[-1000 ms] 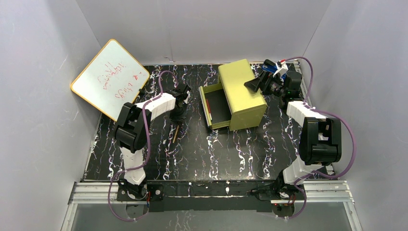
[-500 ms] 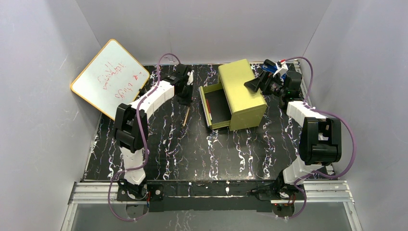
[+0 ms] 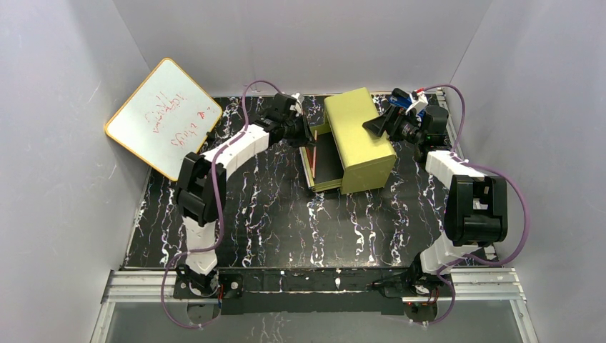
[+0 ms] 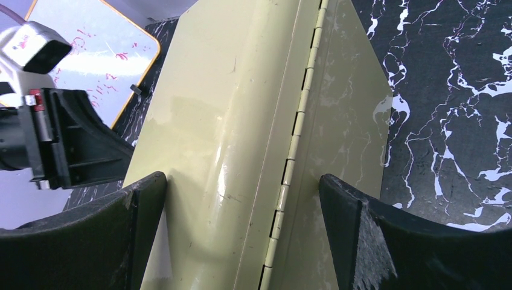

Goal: Organize the makeup

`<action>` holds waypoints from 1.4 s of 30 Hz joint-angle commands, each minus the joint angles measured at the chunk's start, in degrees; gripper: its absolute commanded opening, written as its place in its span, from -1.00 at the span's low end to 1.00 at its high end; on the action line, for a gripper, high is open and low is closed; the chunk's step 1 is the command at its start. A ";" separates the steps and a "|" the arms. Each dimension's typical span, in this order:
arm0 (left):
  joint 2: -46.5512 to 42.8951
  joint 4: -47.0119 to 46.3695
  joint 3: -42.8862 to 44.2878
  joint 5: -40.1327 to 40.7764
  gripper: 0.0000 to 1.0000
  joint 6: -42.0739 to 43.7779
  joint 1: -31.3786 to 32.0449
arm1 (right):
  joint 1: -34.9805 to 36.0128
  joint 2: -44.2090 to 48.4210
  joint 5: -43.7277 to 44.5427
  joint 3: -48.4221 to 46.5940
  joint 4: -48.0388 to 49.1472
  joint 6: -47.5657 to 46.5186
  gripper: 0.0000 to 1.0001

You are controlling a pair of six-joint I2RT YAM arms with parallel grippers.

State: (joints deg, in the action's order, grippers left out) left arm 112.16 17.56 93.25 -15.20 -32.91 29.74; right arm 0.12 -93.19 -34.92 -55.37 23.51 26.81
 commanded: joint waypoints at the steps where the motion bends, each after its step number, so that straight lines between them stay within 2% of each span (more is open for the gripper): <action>1: 0.43 -13.16 -3.96 -3.17 -1.00 -10.31 -0.29 | 0.36 -2.62 2.84 4.49 -15.68 -7.03 1.00; 5: 2.20 -24.28 -7.76 -3.68 -1.00 -17.12 -0.29 | 0.34 -2.47 2.75 4.42 -15.84 -7.03 1.00; 8: 4.72 -28.32 -8.23 -3.65 -1.00 -20.00 -0.29 | 0.36 -2.36 2.82 4.40 -16.02 -7.10 1.00; 20: 10.43 -24.29 -7.41 4.49 -1.00 -15.57 -0.29 | 0.35 -2.57 3.25 4.40 -16.22 -7.29 1.00; 21: 10.59 -23.68 -6.85 4.68 -0.92 -14.96 -0.29 | 0.38 -2.61 3.29 4.46 -16.21 -7.29 1.00; 22: 10.63 -23.04 -6.15 4.88 -0.54 -14.12 -0.25 | 0.33 -2.76 3.34 4.48 -16.21 -7.30 1.00; 25: 9.75 -20.80 -3.64 5.12 0.09 -10.96 -0.21 | 0.35 -3.11 3.34 4.49 -16.04 -7.30 1.00; 27: 8.13 -19.10 -2.22 6.30 0.39 -8.57 -0.21 | 0.40 -3.35 3.40 4.49 -16.04 -7.32 1.00; 31: 3.43 -13.68 0.76 8.89 0.53 -3.56 -0.46 | 0.36 -3.49 3.69 4.46 -16.08 -7.39 1.00; 35: -3.67 -5.89 1.66 14.14 0.75 4.49 -0.56 | 0.39 -3.66 3.89 4.38 -16.20 -7.41 1.00; 38: -11.35 -0.49 -0.69 21.98 0.94 12.52 -0.60 | 0.37 -3.84 4.13 4.41 -16.11 -7.40 1.00; 42: -24.59 3.19 -6.63 30.70 0.97 21.77 -0.64 | 0.41 -4.17 4.71 4.40 -15.79 -7.05 1.00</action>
State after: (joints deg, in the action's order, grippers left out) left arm 102.48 14.37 90.72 4.08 -23.57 29.41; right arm 0.30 -92.75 -34.24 -55.31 22.70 26.72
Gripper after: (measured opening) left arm 0.982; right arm 1.003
